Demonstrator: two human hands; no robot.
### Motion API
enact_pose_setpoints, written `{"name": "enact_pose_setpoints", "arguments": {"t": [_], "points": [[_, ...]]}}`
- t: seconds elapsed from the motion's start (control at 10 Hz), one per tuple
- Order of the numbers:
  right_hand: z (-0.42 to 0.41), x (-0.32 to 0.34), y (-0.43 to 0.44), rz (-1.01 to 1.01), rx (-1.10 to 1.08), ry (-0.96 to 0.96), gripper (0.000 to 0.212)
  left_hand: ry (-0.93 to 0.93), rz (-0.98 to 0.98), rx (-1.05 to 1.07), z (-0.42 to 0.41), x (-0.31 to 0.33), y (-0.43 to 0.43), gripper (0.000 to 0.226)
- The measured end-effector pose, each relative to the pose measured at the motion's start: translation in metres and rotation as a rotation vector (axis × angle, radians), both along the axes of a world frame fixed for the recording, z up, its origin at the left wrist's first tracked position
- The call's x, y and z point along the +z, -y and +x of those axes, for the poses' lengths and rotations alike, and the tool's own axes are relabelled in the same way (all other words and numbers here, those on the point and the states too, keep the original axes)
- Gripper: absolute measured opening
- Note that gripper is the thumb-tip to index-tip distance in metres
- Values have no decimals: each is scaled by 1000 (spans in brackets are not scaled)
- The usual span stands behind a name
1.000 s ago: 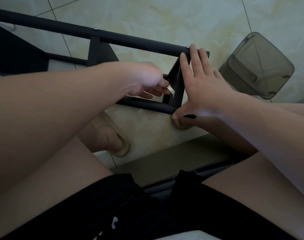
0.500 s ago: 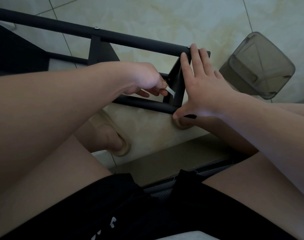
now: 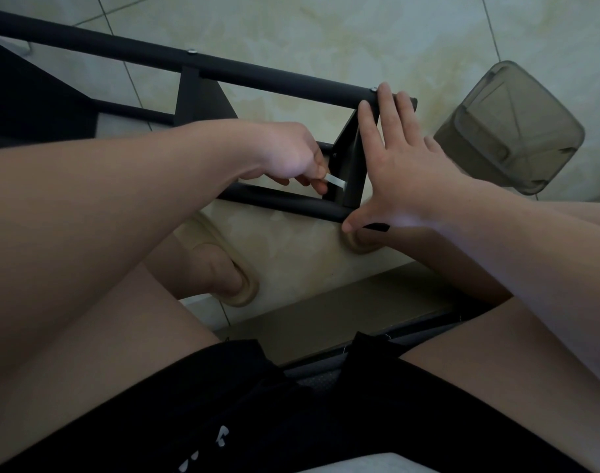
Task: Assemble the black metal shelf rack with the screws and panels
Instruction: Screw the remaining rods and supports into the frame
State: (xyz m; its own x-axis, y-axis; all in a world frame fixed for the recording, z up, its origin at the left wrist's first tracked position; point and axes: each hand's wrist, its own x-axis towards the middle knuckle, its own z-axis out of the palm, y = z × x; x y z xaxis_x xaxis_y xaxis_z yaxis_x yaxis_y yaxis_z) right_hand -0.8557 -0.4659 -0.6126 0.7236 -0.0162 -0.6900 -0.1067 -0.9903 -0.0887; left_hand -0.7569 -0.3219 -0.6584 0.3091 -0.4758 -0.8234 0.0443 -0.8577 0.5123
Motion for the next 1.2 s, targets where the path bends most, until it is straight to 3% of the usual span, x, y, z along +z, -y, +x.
{"name": "enact_pose_setpoints", "arguments": {"t": [0.8, 1.2], "points": [[1, 3, -2, 2, -12, -8, 152, 94, -3, -277, -6, -8, 1, 9], [1, 2, -1, 3, -10, -1, 152, 248, -19, -243, 6, -5, 8, 18]]}}
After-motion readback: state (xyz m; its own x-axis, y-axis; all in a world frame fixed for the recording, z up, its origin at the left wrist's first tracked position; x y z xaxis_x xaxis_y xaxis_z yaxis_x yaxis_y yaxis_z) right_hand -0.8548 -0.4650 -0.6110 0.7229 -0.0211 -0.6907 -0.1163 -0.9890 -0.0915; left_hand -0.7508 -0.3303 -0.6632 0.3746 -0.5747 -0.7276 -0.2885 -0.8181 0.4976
